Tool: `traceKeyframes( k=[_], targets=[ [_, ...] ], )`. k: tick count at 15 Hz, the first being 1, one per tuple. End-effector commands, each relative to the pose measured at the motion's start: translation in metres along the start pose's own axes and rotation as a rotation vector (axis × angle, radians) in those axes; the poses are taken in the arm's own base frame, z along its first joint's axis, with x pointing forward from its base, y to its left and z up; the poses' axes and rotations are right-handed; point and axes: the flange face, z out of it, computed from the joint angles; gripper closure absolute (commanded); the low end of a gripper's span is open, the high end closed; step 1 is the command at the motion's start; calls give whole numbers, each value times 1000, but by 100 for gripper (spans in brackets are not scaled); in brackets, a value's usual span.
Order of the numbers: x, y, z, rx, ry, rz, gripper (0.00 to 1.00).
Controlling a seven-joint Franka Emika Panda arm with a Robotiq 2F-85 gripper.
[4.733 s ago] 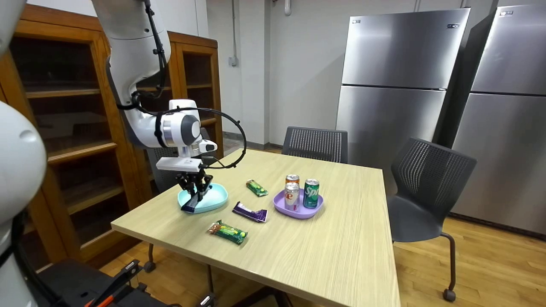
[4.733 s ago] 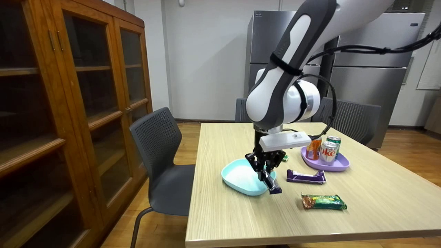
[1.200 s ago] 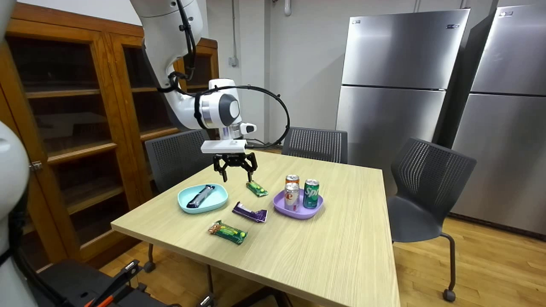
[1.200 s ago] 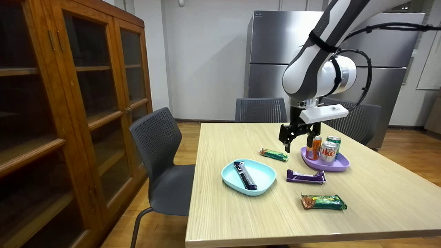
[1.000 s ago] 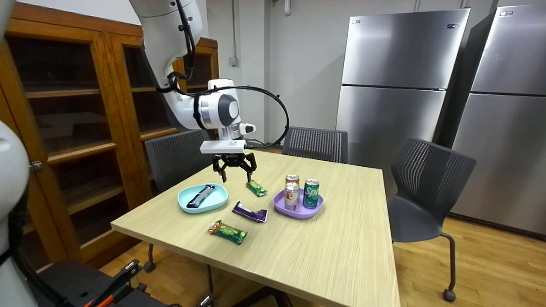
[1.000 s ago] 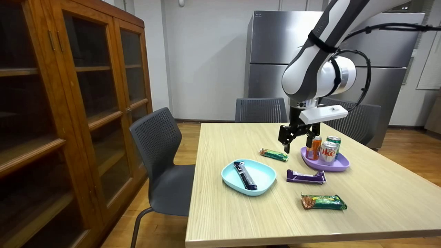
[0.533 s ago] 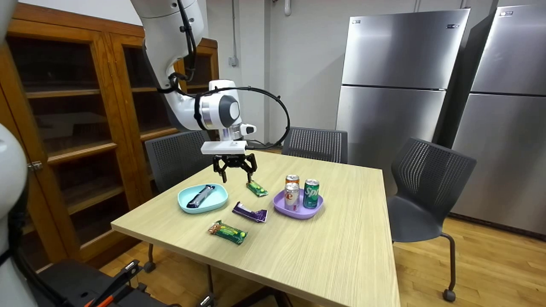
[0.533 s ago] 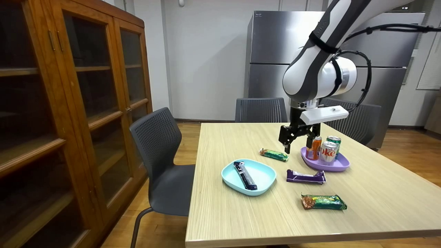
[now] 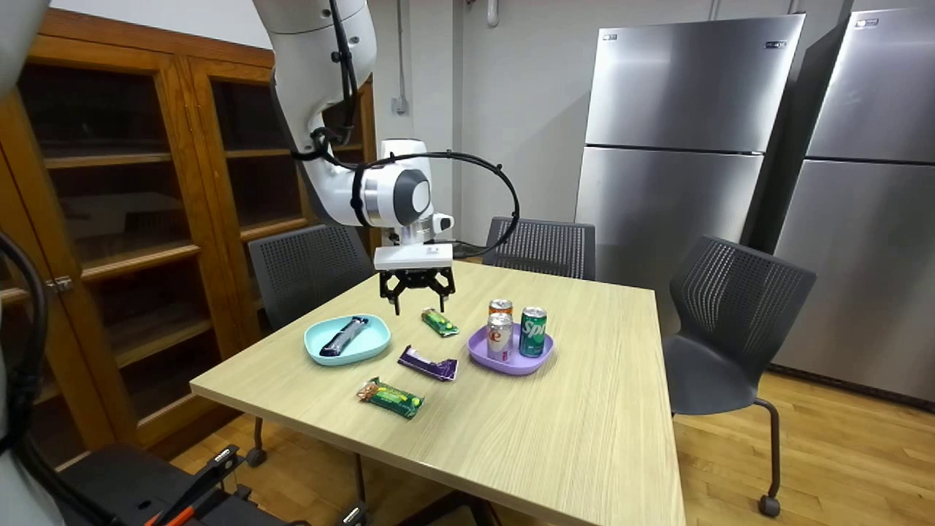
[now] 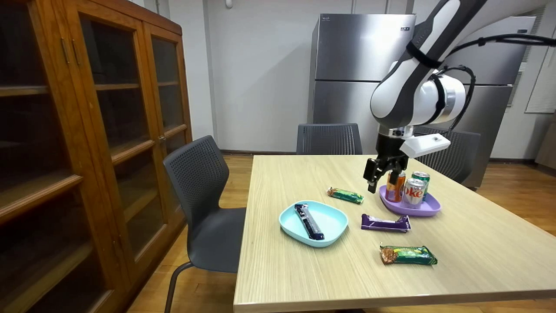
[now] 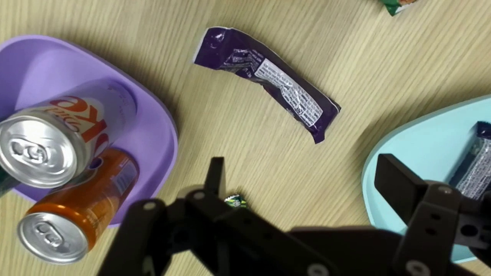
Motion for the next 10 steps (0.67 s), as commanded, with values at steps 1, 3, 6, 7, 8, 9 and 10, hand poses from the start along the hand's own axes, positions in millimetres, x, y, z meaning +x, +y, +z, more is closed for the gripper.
traceKeyframes(
  k=[1,3,6,7,8,9,10],
  targets=[
    [-1,7,7,30,27,-144,0],
    [-2,7,15,40,17,-217,0],
    [-1,3,31,51,-2,-319,0],
    [1,2,37,49,-13,-348,0],
    [2,1,42,42,-23,-375,0],
    [3,1,47,36,-30,-404,0],
    [3,1,52,31,-42,-431,0]
  ],
)
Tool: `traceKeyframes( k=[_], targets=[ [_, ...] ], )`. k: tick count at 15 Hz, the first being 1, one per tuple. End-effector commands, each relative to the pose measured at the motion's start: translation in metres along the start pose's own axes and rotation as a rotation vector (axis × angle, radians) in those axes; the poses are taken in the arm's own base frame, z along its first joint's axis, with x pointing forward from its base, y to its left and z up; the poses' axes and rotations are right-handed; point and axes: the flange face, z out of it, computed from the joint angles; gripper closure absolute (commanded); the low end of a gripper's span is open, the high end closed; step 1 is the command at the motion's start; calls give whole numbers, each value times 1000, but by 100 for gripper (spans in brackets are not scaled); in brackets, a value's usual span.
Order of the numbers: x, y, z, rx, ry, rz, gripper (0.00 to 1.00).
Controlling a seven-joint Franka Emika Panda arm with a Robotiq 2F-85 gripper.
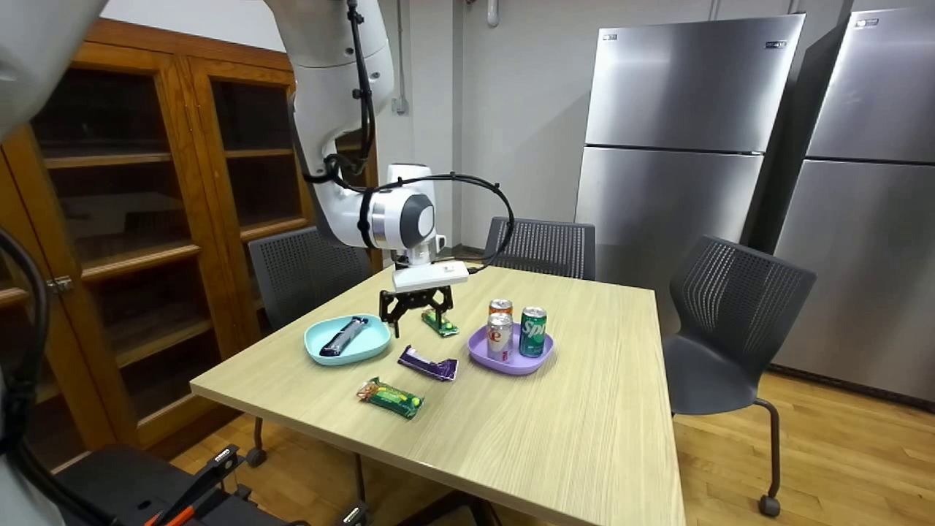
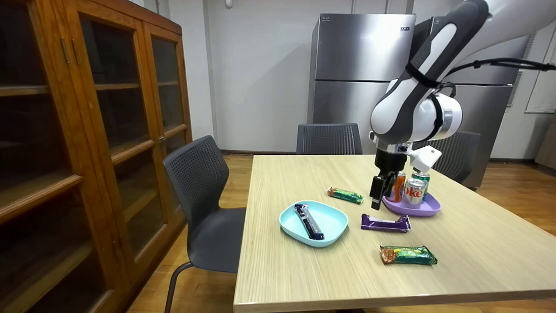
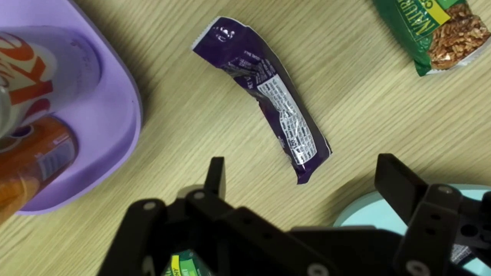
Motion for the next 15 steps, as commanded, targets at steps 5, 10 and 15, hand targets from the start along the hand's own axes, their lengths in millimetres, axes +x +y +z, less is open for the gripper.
traceKeyframes(
  k=[5,10,15],
  targets=[
    [9,6,31,-24,-67,-199,0],
    [8,6,44,-25,-92,-281,0],
    [3,6,52,-14,-109,-326,0]
  ],
)
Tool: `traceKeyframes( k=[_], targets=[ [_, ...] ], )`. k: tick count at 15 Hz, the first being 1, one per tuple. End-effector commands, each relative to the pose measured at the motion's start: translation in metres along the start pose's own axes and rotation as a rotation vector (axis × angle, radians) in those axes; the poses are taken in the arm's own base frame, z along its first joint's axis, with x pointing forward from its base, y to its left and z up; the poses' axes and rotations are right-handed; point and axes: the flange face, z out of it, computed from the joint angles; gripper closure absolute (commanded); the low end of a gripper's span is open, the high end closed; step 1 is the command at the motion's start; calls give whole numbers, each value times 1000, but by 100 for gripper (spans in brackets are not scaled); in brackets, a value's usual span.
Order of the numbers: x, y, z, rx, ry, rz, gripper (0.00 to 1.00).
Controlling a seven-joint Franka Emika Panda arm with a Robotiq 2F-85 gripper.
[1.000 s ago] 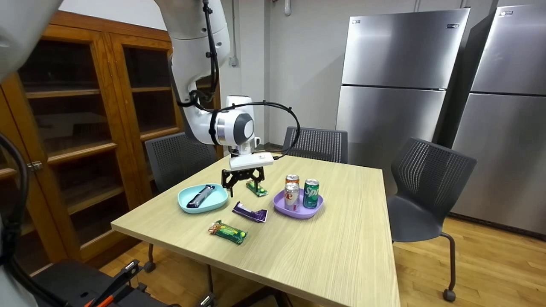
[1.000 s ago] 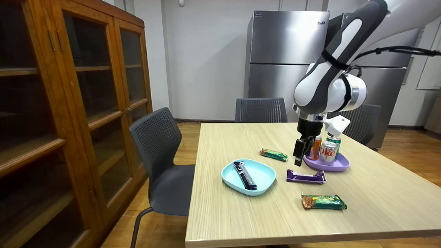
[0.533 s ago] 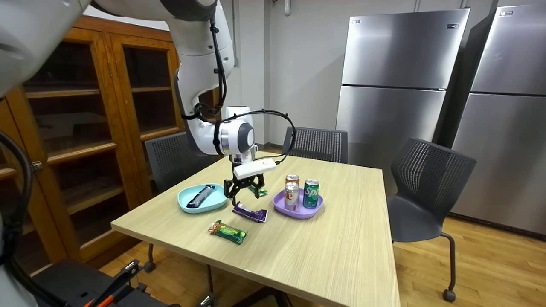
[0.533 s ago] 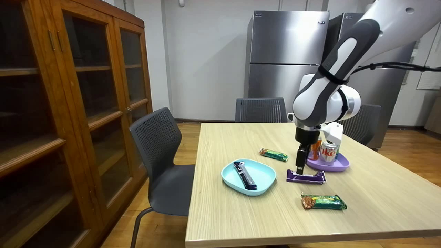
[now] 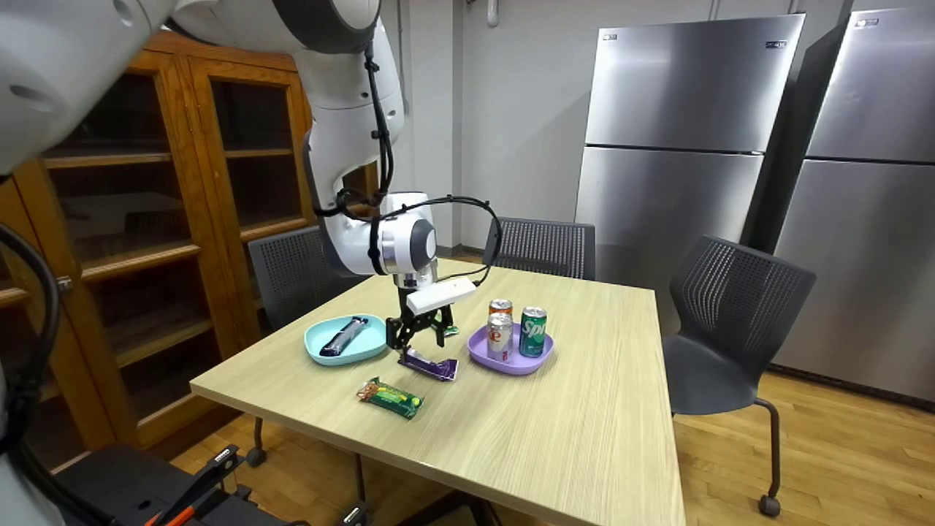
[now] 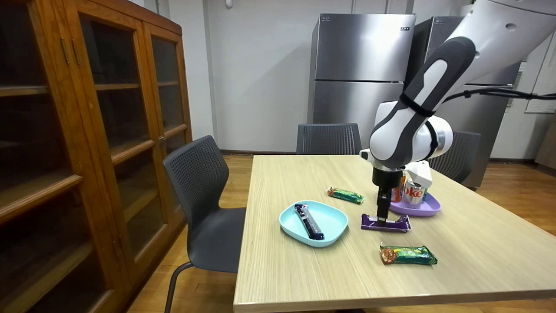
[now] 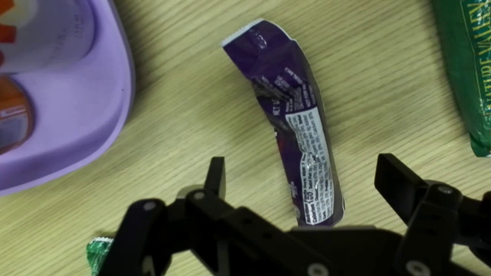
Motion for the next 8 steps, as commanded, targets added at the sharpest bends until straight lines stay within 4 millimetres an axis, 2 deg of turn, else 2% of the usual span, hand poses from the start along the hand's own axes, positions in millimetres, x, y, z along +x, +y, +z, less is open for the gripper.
traceKeyframes(
  k=[1,8],
  targets=[
    [0,5,2,2,-31,-53,0],
    [-4,6,12,8,-49,-65,0]
  ],
)
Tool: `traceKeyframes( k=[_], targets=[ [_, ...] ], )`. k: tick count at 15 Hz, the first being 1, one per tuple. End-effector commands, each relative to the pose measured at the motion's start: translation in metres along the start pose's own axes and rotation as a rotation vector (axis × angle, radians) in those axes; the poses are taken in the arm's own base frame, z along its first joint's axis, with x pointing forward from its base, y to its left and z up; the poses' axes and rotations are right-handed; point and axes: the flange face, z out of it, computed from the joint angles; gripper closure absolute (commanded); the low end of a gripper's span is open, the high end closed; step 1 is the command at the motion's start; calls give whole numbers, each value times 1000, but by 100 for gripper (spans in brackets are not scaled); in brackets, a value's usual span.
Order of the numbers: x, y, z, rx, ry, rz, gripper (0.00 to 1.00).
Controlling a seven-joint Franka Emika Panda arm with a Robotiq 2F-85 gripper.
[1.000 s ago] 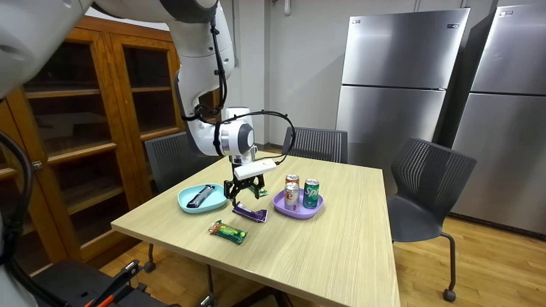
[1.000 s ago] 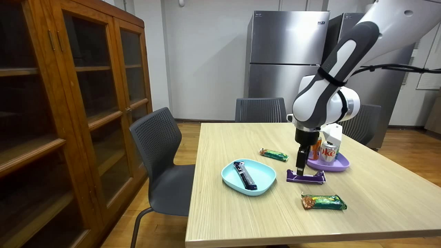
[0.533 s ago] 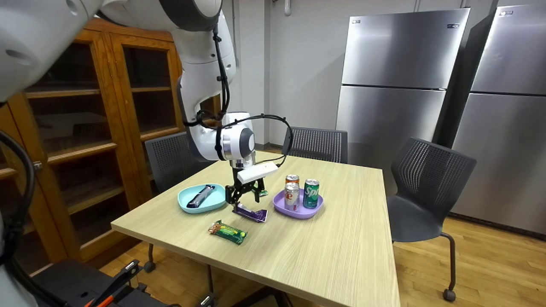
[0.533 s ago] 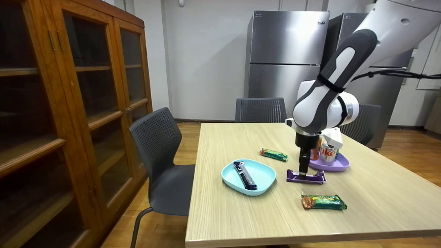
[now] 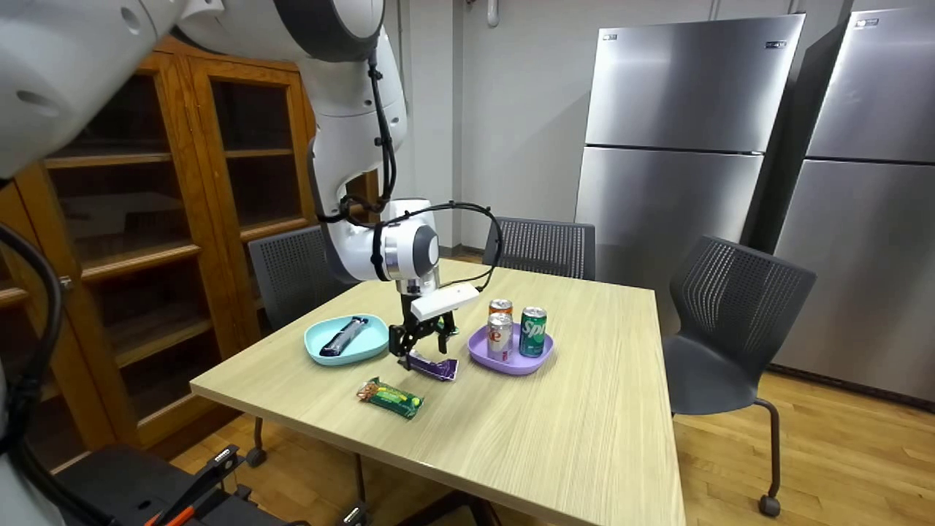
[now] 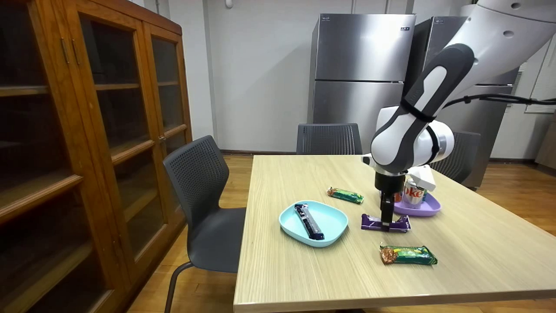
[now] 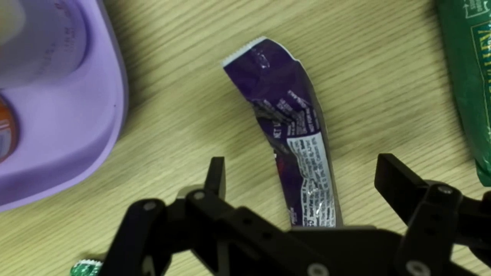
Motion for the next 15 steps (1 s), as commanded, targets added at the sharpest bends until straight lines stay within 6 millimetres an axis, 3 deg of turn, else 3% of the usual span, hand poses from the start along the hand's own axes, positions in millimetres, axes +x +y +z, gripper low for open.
traceKeyframes(
  k=[1,2,4,12,15],
  targets=[
    [3,6,0,-7,-30,-32,0],
    [3,6,0,-9,-29,-32,25],
    [3,7,-2,-17,-28,-32,34],
    [7,8,-17,-33,-13,-18,97],
    [14,7,-37,-62,-12,4,96]
  ],
)
